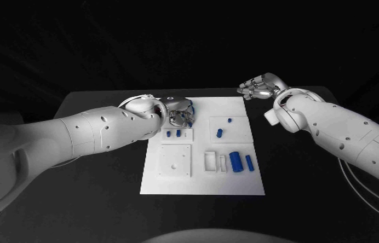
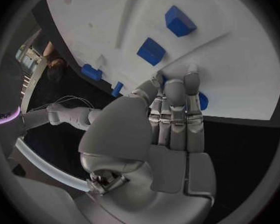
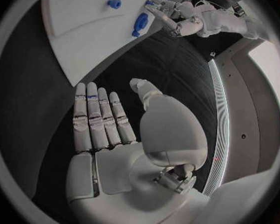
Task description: Assemble the parts on the task board
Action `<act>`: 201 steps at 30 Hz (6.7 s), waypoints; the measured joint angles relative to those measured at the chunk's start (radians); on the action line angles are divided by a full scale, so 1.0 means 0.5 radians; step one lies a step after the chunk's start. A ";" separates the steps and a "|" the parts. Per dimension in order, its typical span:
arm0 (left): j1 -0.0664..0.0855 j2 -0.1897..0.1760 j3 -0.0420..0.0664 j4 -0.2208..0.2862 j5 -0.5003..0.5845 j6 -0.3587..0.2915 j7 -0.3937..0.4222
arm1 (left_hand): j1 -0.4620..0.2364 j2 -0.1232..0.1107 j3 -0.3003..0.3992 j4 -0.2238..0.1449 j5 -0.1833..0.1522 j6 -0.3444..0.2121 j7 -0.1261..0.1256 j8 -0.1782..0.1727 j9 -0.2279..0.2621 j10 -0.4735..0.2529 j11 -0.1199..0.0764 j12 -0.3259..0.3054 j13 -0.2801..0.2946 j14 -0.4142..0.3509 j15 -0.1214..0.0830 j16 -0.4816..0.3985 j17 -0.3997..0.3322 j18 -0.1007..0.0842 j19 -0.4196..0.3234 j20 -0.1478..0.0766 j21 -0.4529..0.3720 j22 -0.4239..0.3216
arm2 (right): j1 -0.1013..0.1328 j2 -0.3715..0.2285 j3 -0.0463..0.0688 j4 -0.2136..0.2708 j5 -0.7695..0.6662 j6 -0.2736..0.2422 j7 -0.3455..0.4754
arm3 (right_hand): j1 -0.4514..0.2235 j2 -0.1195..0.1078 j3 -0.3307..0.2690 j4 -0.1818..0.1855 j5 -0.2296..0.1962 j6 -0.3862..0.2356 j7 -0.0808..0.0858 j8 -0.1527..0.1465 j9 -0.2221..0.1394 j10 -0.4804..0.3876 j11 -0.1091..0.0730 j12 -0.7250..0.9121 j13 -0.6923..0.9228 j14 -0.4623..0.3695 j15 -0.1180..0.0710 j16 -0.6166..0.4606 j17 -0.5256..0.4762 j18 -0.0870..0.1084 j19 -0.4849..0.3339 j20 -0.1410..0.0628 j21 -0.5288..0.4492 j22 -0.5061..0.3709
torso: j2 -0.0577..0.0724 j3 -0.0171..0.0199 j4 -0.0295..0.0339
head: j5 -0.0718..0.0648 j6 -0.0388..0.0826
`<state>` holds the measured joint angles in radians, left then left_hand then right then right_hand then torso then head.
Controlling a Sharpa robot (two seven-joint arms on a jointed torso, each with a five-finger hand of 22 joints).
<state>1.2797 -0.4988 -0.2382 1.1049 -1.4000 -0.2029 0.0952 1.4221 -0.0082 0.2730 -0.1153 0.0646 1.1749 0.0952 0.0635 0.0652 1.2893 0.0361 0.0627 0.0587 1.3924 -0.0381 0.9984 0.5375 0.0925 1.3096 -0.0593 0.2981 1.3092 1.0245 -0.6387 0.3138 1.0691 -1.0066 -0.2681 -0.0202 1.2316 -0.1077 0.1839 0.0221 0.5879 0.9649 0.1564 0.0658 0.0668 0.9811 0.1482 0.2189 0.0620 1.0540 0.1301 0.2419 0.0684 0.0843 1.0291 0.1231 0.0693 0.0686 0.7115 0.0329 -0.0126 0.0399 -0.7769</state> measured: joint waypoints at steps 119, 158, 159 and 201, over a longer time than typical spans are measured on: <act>0.011 -0.312 0.085 0.180 0.151 0.100 -0.022 | -0.031 0.024 0.118 -0.048 0.000 0.000 0.006 -0.006 -0.001 0.005 0.013 -0.006 0.003 0.009 -0.009 0.069 -0.030 -0.017 -0.057 -0.006 0.131 -0.002 | 0.000 -0.006 0.000 -0.019 0.002 0.024 -0.003 | 0.000 0.000 0.000 0.000 0.000 0.000 0.000 0.000 0.000 0.000 0.000 0.000 0.000 0.000 0.000 0.000 0.000 0.000 0.000 0.000 0.000 0.000 | 0.001 0.0002 -0.001 | 0.019 0.008; 0.009 -0.276 0.053 0.144 0.141 0.120 -0.042 | -0.031 0.024 0.119 -0.048 0.000 -0.010 0.008 -0.005 0.001 0.005 0.013 -0.006 0.003 0.002 -0.016 0.069 -0.030 -0.020 -0.057 -0.006 0.131 -0.002 | -0.001 0.000 0.000 -0.030 0.002 0.029 -0.002 | 0.000 0.000 0.000 0.000 0.000 0.000 0.000 0.000 0.000 0.000 0.000 0.000 0.000 0.000 0.000 0.000 0.000 0.000 0.000 0.000 0.000 0.000 | 0.001 0.0010 -0.002 | 0.011 -0.007; 0.009 -0.274 0.053 0.143 0.140 0.123 -0.044 | -0.031 0.024 0.119 -0.048 0.000 -0.007 0.008 -0.005 0.001 0.005 0.013 -0.006 0.003 0.002 -0.016 0.069 -0.030 -0.020 -0.057 -0.006 0.131 -0.002 | -0.001 0.001 0.000 -0.030 0.002 0.029 -0.002 | 0.000 0.000 0.000 0.000 0.000 0.000 0.000 0.000 0.000 0.000 0.000 0.000 0.000 0.000 0.000 0.000 0.000 0.000 0.000 0.000 0.000 0.000 | 0.001 0.0010 -0.002 | 0.011 -0.007; -0.003 -0.308 0.048 0.055 0.147 0.061 -0.049 | -0.021 -0.134 0.253 -0.016 -0.007 -0.372 0.009 -0.005 -0.008 -0.269 0.106 -0.022 -0.004 -0.070 0.040 0.079 -0.072 0.050 -0.107 0.044 0.131 -0.002 | -0.003 -0.005 0.000 -0.034 0.002 0.043 -0.002 | -0.003 0.012 0.003 -0.032 -0.008 0.005 0.004 0.000 0.000 0.000 0.000 0.000 0.000 0.001 -0.001 0.000 0.000 0.000 0.001 -0.001 0.000 0.000 | 0.000 -0.0004 -0.001 | -0.002 0.012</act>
<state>1.2782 -0.6529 -0.2143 1.1322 -1.3264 -0.1727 0.0705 1.4118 -0.0751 0.3994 -0.1233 0.0609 0.9889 0.0998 0.0610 0.0612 1.1546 0.0892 0.0516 0.0567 1.3575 -0.0179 1.0377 0.5017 0.1174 1.2563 -0.0374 0.3636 1.3080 1.0228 -0.6413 0.3136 1.0519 -1.0055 -0.2465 -0.0212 1.2300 -0.1018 0.1852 0.0059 0.5841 0.9672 0.1585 0.0658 0.0667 0.9813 0.1480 0.2189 0.0619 1.0543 0.1298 0.2418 0.0685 0.0843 1.0294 0.1228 0.0693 0.0686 0.7117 0.0327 -0.0128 0.0386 -0.7706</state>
